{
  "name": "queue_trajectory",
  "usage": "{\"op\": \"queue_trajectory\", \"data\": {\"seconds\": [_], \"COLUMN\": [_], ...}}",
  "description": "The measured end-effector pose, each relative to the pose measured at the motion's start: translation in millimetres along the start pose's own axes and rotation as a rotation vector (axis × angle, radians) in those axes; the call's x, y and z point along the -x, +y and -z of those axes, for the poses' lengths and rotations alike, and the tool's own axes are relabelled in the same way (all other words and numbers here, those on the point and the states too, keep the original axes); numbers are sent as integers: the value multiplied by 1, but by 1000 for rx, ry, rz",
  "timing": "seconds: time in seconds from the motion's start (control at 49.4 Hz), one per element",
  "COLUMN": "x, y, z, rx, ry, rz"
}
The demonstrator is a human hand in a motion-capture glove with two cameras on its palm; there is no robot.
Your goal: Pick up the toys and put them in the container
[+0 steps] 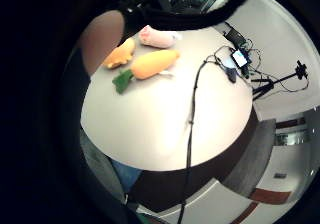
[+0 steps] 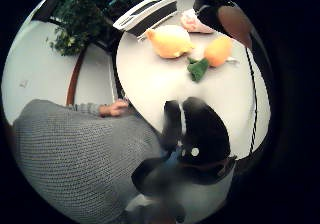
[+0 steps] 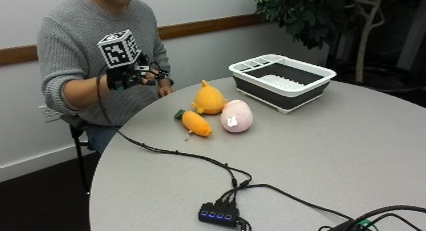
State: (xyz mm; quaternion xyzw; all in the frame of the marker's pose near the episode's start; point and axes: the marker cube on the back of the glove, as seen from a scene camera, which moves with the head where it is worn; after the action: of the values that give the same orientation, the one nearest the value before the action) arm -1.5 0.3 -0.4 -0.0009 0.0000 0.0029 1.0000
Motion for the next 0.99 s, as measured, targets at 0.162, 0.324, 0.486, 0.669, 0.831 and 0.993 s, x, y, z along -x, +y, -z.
{"op": "queue_trajectory", "data": {"seconds": [0.162,0.324,0.486,0.669,0.831,0.993], "x": [-3,-2,-3,1,-4,6], "y": [-2,-2,-5,-24,-87,-143], "z": [4,3,3,0,1,-1], "rx": [6,2,12,6,2,4], "ry": [5,7,7,-25,55,6], "rz": [-14,-21,-22,-8,116,23]}}
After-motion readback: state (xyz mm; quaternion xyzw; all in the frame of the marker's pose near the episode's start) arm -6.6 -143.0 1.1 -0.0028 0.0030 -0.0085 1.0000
